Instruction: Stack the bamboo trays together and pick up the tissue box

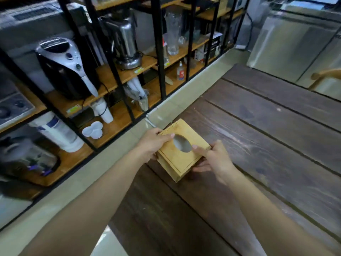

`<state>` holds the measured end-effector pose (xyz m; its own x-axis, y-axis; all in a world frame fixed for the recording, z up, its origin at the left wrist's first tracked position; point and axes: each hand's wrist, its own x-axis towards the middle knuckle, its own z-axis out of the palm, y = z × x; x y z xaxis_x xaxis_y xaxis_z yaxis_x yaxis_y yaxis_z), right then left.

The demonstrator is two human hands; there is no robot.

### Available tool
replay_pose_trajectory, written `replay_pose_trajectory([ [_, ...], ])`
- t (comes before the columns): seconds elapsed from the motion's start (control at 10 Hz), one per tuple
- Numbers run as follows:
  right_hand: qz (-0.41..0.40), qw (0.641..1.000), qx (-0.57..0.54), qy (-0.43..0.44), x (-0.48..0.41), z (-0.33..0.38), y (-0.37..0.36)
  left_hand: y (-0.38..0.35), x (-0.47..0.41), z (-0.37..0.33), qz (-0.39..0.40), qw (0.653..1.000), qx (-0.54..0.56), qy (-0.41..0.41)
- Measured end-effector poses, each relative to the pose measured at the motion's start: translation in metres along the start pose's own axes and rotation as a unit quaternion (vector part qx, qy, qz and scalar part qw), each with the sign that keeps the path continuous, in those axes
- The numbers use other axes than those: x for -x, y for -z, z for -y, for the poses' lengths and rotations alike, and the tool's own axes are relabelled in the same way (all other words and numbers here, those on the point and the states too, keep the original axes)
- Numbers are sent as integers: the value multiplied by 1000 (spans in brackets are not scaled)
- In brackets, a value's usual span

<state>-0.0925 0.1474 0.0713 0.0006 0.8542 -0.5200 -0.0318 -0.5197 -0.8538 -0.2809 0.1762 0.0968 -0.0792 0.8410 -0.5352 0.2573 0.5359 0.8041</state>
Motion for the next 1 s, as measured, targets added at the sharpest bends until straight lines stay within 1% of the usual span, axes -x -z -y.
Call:
replay_pose_trajectory([
  [0.2,63,997,27,-22,28,-23,-75,74,40,43,-31,996,57,54],
  [0.3,92,994,35,-49,38,-35,-102,99,53,63,-56,994,50,82],
  [0.5,111,991,50,-58,49,-51,-137,125,68,98,-57,989,72,119],
  [0.7,113,988,80,-62,58,-57,-146,132,75,110,-45,989,76,121],
  [0.8,120,982,135,-58,59,-52,-143,134,72,110,-34,992,51,110],
  [0.9,115,960,251,-38,62,-45,-140,134,69,105,-41,995,-54,71],
  [1.0,98,917,386,18,60,-35,-133,129,70,89,-83,975,-202,25],
])
